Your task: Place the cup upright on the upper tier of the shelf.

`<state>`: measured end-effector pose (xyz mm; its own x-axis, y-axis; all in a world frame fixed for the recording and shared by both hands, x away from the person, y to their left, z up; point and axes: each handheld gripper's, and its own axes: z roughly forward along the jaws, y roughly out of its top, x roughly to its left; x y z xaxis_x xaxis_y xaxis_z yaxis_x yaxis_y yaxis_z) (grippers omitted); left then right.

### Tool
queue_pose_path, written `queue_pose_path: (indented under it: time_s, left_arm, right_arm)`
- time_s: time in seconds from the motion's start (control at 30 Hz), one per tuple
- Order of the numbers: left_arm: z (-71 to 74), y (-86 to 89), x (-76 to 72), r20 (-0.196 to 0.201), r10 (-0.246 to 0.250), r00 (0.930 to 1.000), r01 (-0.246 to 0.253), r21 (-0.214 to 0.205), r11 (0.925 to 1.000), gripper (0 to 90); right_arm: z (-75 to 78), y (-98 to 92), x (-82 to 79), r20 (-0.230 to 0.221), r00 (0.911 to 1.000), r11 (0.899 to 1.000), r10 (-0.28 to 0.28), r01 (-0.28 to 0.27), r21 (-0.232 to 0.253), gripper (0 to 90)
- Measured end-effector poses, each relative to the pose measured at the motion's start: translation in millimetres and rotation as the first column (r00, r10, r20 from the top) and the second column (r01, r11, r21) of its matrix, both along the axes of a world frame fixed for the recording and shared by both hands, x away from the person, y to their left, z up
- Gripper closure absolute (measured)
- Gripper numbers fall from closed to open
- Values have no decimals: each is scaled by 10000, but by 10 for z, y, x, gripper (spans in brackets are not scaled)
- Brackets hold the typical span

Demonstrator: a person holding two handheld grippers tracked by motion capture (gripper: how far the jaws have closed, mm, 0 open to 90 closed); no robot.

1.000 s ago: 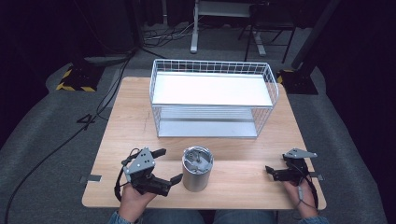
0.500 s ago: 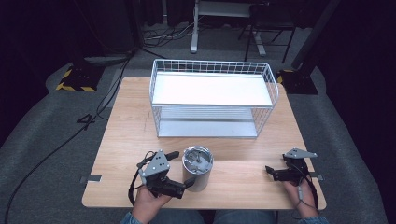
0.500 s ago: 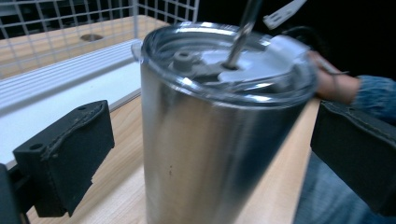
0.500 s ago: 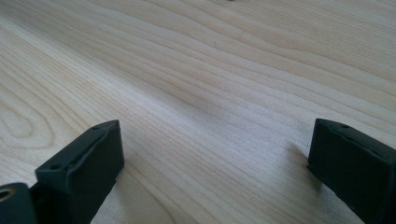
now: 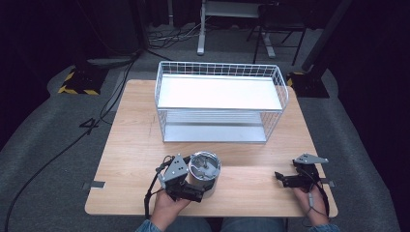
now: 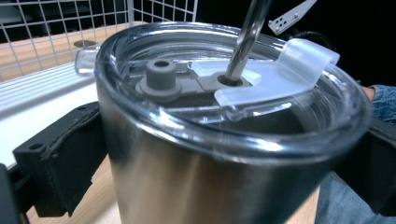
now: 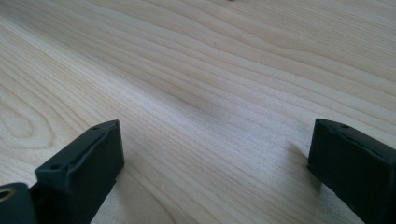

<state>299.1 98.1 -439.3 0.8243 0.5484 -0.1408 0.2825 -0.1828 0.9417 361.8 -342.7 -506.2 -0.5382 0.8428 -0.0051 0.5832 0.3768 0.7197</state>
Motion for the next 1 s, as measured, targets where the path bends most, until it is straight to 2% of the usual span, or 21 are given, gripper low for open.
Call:
queue_pose_path:
  time_s: [0.13,0.7,1.0]
  left_arm:
    - [-21,-26,22,117,-58,9999,60,-136,9999,0]
    - [-47,-214,148,162,58,9999,-53,-315,9995,0]
    - [-31,-330,215,128,286,9995,-285,-79,9996,0]
  right_arm:
    - [0,0,0,3,10000,10000,-6,6,2,38]
    - [0,-1,-1,20,10000,10000,-37,37,18,44]
    - [1,-1,1,22,10000,10000,-58,58,-7,44]
